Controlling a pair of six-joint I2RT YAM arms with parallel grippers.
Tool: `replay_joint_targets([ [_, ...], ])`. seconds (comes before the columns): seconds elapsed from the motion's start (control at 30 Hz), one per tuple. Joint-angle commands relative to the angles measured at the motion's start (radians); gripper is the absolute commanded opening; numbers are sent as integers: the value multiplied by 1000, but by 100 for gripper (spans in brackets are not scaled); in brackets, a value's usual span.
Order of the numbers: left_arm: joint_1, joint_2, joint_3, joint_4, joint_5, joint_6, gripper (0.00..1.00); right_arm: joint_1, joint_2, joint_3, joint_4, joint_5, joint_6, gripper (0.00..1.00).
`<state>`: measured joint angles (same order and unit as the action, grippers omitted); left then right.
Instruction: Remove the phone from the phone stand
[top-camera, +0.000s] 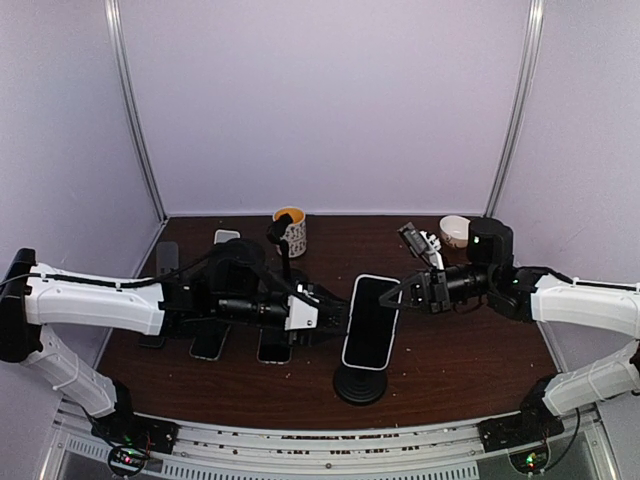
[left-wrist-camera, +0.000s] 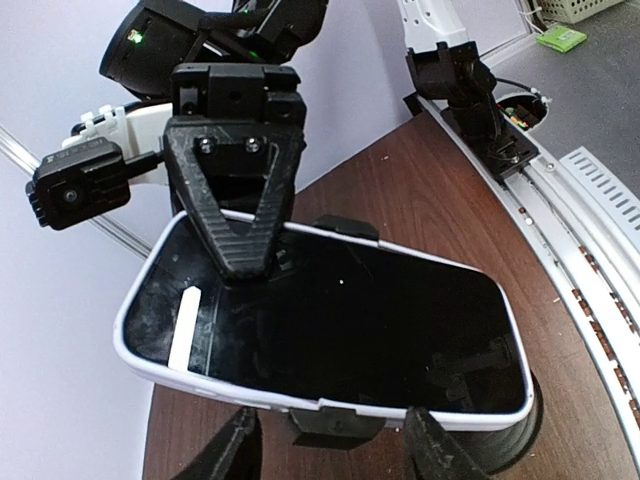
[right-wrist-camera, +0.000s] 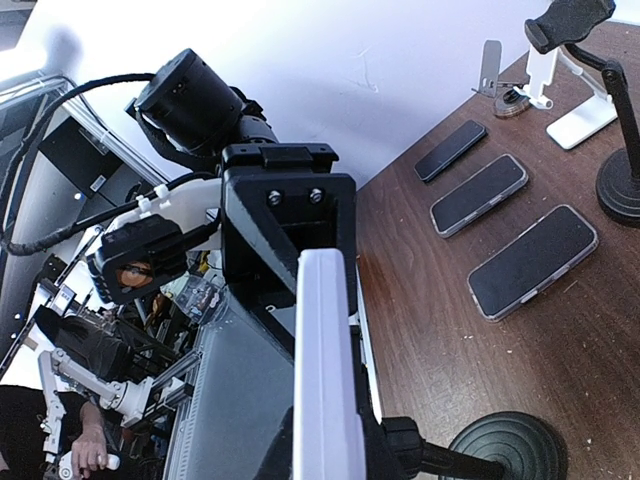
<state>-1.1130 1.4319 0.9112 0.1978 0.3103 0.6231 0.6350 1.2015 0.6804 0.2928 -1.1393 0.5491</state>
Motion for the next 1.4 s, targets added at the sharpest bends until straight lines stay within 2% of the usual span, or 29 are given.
replay_joint_targets([
  [0.0,-31,18,21,99,-32,86,49,11,-4,11,129,-41,25,0],
  [0.13,-28,-12,-27,125,-64,99,42,12,-9,9,126,-46,23,0],
  [0.33,-12,-75,-110,112,-125,107,43,12,-9,13,103,-46,11,0],
  [0.57,-14,-2,-45,117,-73,139,44,14,7,13,124,-47,31,0],
  [0.83,-44,46,3,189,-4,110,45,16,10,17,98,-34,12,0],
  [0.97,-44,40,-7,234,-2,95,37,19,8,14,84,-28,5,0],
  [1.03,-44,43,-5,221,-6,98,26,20,6,13,74,-27,1,0],
  [1.23,-44,41,-19,216,-24,112,7,20,1,15,36,-15,-14,1],
  [1.37,-44,46,-26,228,-32,121,0,23,11,20,80,-8,29,24],
])
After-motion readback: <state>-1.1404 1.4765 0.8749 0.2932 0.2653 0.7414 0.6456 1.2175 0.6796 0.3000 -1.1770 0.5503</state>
